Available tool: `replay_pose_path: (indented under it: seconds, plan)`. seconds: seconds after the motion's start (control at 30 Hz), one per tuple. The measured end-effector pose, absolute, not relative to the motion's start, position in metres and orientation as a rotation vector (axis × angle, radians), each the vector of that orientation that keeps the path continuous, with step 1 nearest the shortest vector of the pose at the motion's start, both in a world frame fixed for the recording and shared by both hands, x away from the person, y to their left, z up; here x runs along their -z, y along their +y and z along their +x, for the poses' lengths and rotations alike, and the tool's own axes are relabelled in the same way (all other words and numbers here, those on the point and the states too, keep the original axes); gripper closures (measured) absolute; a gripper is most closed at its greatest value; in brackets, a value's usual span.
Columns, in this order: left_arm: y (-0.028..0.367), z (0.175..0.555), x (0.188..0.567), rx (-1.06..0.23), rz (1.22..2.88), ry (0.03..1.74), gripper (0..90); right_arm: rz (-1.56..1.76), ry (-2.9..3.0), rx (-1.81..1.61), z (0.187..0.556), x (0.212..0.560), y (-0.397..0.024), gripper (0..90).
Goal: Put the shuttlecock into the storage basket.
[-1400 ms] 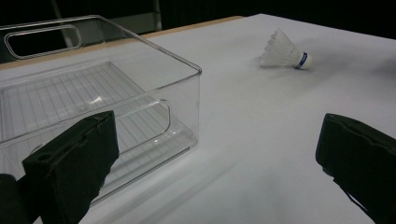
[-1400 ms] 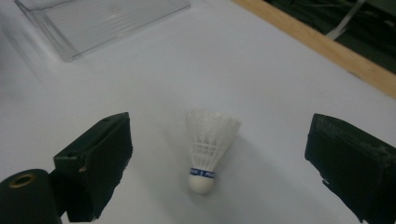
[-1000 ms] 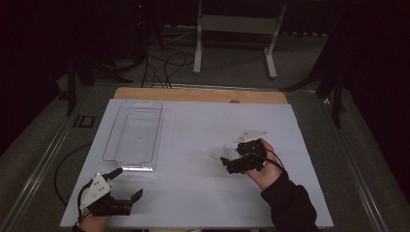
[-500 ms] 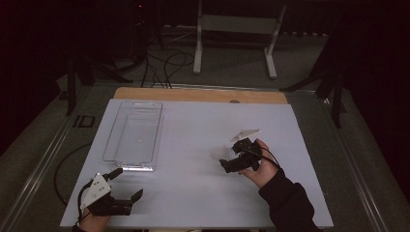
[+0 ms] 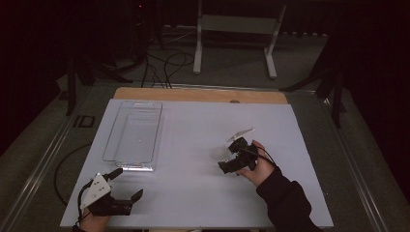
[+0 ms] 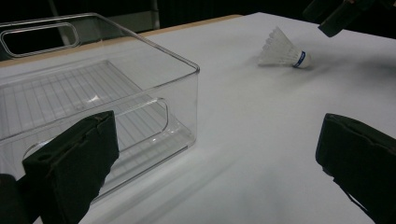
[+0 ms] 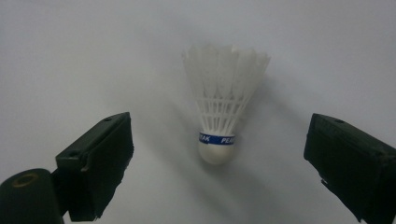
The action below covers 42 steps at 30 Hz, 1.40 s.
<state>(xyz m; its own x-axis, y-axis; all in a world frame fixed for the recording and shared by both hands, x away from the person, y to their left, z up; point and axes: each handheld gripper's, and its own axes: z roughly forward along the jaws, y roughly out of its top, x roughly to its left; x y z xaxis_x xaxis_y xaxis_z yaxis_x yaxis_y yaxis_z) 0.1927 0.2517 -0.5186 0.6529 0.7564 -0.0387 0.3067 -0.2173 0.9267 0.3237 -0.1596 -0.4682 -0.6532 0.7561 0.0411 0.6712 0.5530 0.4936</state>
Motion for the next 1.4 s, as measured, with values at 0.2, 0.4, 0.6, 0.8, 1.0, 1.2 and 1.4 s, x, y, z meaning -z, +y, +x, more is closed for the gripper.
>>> replay_pose_path:
  seconds: [0.2, 0.4, 0.6, 0.8, 1.0, 1.2, 1.4]
  plan:
    - [0.252, 0.193, 0.519, -0.523, 1.801, 0.852, 0.4, 1.257, 2.654, -0.647, 0.327, 0.473, -0.157, 8.1]
    - [0.251, 0.193, 0.519, -0.521, 1.801, 0.852, 0.4, 1.298, 2.698, -0.557, 0.331, 0.478, -0.155, 8.5]
    - [0.251, 0.193, 0.519, -0.519, 1.802, 0.852, 0.4, 1.339, 2.751, -0.484, 0.336, 0.487, -0.153, 8.5]
    - [0.251, 0.193, 0.519, -0.517, 1.802, 0.852, 0.4, 1.359, 2.769, -0.45, 0.339, 0.491, -0.152, 11.0]
    - [0.251, 0.193, 0.519, -0.513, 1.809, 0.85, 0.4, 1.391, 2.771, -0.367, 0.342, 0.495, -0.149, 17.1]
    - [0.25, 0.193, 0.519, -0.515, 1.812, 0.847, 0.4, 1.386, 2.771, -0.329, 0.343, 0.496, -0.144, 21.1]
    - [0.25, 0.193, 0.519, -0.513, 1.813, 0.846, 0.3, 1.395, 2.765, -0.283, 0.346, 0.499, -0.139, 30.4]
